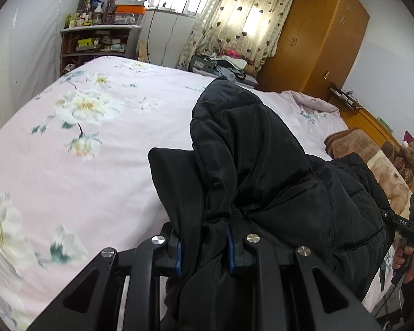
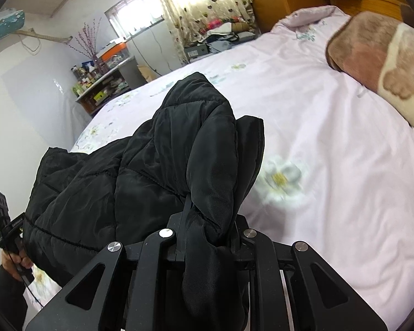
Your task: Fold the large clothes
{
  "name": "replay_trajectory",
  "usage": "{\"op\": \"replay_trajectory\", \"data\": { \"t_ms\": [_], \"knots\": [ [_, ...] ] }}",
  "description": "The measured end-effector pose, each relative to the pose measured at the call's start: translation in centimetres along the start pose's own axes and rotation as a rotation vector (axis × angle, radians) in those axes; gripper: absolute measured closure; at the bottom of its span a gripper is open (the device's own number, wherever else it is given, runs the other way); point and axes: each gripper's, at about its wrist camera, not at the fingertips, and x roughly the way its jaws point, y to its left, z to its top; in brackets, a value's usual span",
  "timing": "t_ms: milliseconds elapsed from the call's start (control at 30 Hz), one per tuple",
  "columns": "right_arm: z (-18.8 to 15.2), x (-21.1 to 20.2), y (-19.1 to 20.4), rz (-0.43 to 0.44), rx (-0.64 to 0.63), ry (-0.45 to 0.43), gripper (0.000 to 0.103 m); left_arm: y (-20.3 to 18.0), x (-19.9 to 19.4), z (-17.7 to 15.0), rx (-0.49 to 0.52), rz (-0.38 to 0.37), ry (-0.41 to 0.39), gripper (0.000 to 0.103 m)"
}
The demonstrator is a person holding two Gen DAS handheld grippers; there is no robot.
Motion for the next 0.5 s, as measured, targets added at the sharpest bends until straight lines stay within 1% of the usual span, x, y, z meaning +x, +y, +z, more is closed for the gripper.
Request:
{"op": "replay_trajectory", "data": {
  "t_ms": [167,300,400,500],
  "knots": [
    [2.6,3.2,1.7,0.020,-0.027,-0.006,0.086,1.7,1.3,2.6,0.006,0.028,-0.017,0.079],
    [3.5,6.0,3.2,0.039,-0.028,-0.003,0.086,3.6,2.7,4.3,0.010,0.052,-0.029,0.079],
    [3.9,8.7,4.0,0.061,-0.024,0.004,0.086,5.4,3.7,4.6,0.006,0.069,-0.032,0.079],
    [3.6,11.2,4.5,0.074,-0.025,0.025,0.085,7.7,5.7,3.6,-0.023,0.095,-0.009,0.078]
  ]
}}
